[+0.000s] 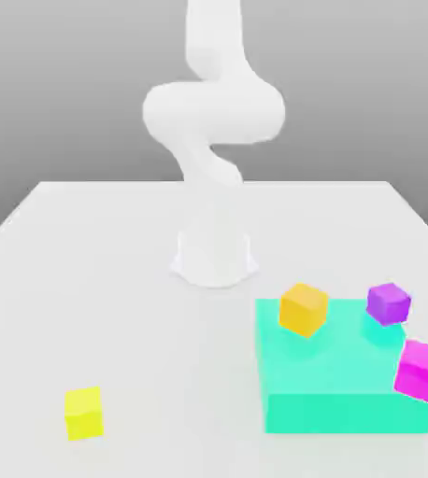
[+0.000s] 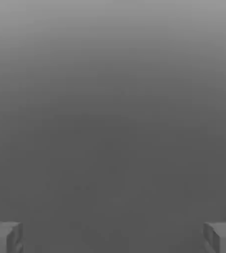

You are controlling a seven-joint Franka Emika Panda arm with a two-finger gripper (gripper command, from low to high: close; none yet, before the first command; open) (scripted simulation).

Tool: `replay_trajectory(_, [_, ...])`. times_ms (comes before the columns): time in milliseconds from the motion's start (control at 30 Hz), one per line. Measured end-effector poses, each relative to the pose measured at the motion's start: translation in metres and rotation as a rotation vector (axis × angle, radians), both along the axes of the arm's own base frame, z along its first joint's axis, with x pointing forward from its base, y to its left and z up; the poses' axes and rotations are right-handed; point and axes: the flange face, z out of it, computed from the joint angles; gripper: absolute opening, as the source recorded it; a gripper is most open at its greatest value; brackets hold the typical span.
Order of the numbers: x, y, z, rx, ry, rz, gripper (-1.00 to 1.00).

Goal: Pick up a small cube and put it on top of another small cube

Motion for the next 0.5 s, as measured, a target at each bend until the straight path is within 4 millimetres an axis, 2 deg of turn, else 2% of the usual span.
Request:
replay_trajectory(100, [0.036,-0.021,-0.055,0.062,0.086,-0.134,0.00])
replay_trajectory(233, [0.069,-0.051,-0.131,0.140,0.191,-0.309,0.00])
replay_trajectory(367, [0.085,-0.084,-0.210,0.216,0.291,-0.489,0.00])
replay_trajectory(500, [0.086,-0.114,-0.290,0.291,0.387,-0.673,0.00])
